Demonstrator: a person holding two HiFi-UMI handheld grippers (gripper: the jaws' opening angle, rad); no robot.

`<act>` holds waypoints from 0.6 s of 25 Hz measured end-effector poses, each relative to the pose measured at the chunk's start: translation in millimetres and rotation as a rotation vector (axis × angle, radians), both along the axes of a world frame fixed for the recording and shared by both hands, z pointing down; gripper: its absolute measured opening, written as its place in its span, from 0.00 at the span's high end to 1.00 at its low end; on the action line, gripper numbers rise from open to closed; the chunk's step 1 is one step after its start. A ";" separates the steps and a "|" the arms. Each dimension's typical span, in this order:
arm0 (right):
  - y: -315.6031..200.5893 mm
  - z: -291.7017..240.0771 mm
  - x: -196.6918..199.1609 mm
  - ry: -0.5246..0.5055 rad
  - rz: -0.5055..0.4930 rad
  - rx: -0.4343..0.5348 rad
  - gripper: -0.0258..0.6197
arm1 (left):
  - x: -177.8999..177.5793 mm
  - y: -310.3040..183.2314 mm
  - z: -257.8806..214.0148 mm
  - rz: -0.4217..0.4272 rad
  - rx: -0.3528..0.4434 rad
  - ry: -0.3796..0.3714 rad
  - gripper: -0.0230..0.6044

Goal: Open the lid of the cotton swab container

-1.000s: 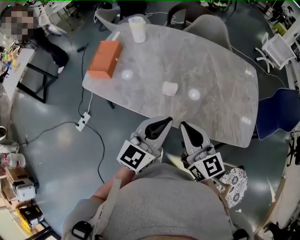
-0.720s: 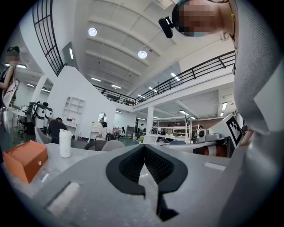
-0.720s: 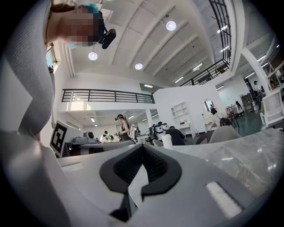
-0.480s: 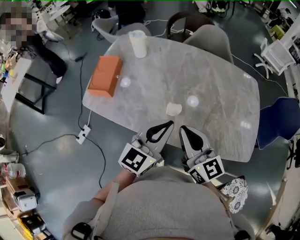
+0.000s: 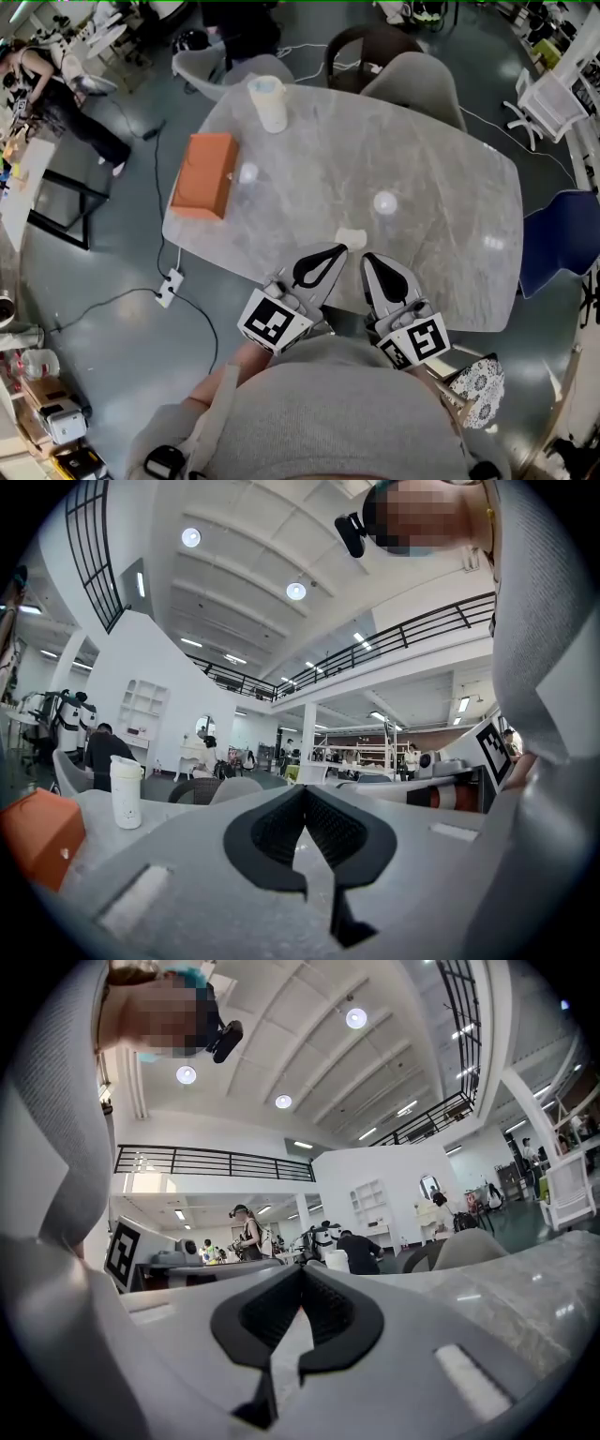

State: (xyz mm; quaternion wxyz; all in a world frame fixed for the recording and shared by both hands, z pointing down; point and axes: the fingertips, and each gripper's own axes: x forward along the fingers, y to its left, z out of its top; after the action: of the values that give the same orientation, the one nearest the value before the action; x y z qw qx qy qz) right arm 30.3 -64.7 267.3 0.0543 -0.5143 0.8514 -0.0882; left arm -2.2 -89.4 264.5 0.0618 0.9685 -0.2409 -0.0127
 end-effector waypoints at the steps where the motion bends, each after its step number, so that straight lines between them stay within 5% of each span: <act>1: -1.7 1.2 0.5 0.000 0.004 -0.006 0.96 | 0.7 -1.8 0.5 0.003 0.001 0.007 0.97; 15: -8.6 1.2 16.4 -0.021 -0.046 -0.026 0.96 | 11.3 -7.3 5.8 -0.055 -0.029 -0.010 0.97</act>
State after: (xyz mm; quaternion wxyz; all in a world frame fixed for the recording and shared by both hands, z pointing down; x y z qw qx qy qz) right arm 46.7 -73.3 268.5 0.0545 -0.4943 0.8611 -0.1057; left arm 9.1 -96.7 270.3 0.0742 0.9606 -0.2679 -0.0063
